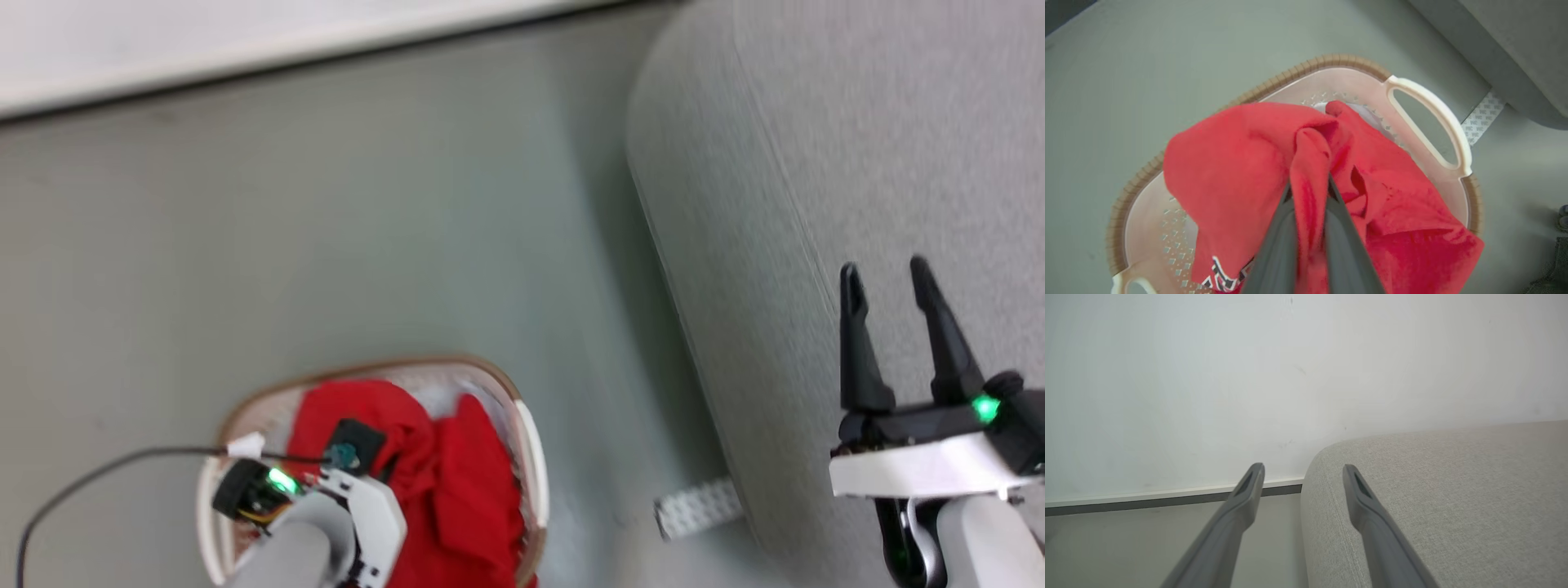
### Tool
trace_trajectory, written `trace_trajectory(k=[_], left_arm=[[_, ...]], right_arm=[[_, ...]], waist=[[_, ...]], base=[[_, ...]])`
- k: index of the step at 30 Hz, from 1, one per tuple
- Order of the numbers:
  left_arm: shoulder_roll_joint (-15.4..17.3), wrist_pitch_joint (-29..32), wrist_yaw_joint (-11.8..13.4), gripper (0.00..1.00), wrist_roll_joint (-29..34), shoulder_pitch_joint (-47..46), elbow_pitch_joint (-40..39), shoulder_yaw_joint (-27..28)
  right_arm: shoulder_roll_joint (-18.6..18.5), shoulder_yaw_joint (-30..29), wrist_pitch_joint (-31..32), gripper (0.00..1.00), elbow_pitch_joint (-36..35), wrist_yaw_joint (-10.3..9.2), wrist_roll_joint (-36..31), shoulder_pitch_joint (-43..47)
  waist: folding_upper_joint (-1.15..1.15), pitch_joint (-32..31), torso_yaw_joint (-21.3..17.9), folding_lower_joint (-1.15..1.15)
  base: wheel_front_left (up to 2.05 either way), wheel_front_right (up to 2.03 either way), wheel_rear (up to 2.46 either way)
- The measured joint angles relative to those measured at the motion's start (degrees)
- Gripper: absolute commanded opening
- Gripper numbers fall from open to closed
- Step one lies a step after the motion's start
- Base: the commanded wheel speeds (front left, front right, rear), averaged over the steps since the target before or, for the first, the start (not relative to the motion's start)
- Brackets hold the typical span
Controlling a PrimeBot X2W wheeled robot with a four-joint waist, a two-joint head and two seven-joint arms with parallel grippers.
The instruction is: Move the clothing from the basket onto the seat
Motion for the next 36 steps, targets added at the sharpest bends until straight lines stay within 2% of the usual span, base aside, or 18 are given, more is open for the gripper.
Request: trace_trajectory(k=[5,11,20,23,30,36], left_arm=[[-1.35,-1.16,-0.32,0.00,-3.09,3.14,-3.96,1.47],[-2.23,-1.36,-0.94,0.00,-6.82,8.21,-14.45,2.33],[-0.38,-1.42,-1.07,0.00,-11.78,12.98,-32.18,2.36],[0.62,-1.36,-1.07,0.00,-13.83,13.29,-37.75,2.23],[2.61,3.21,-1.02,0.00,-16.64,12.54,-51.91,3.14],[3.63,7.90,0.46,0.00,-18.59,11.02,-63.02,4.85]], right_arm=[[0.00,-0.35,-0.01,1.00,1.03,0.00,-2.25,2.77],[0.00,-1.08,0.00,1.00,1.75,0.00,-2.80,5.94],[0.00,-0.02,-0.01,1.00,2.41,0.00,-2.61,9.55],[-0.02,0.57,-0.01,1.00,2.59,0.00,-2.19,10.64],[-0.01,2.74,-0.01,1.00,3.02,0.00,-1.42,12.27],[-0.01,5.54,-0.01,1.00,2.53,0.00,-0.37,12.28]], waist=[[0.00,-6.99,3.26,0.00],[0.00,-14.02,7.98,-0.01],[0.00,-22.19,14.36,-0.02],[0.00,-24.05,15.93,-0.02],[0.00,-26.81,17.99,-0.01],[0.00,-27.29,18.19,-0.01]], base=[[0.00,0.00,0.00],[0.00,0.00,0.00],[0.00,0.00,0.00],[0.00,0.00,0.00],[0.00,0.00,0.00],[0.00,0.00,0.00]])
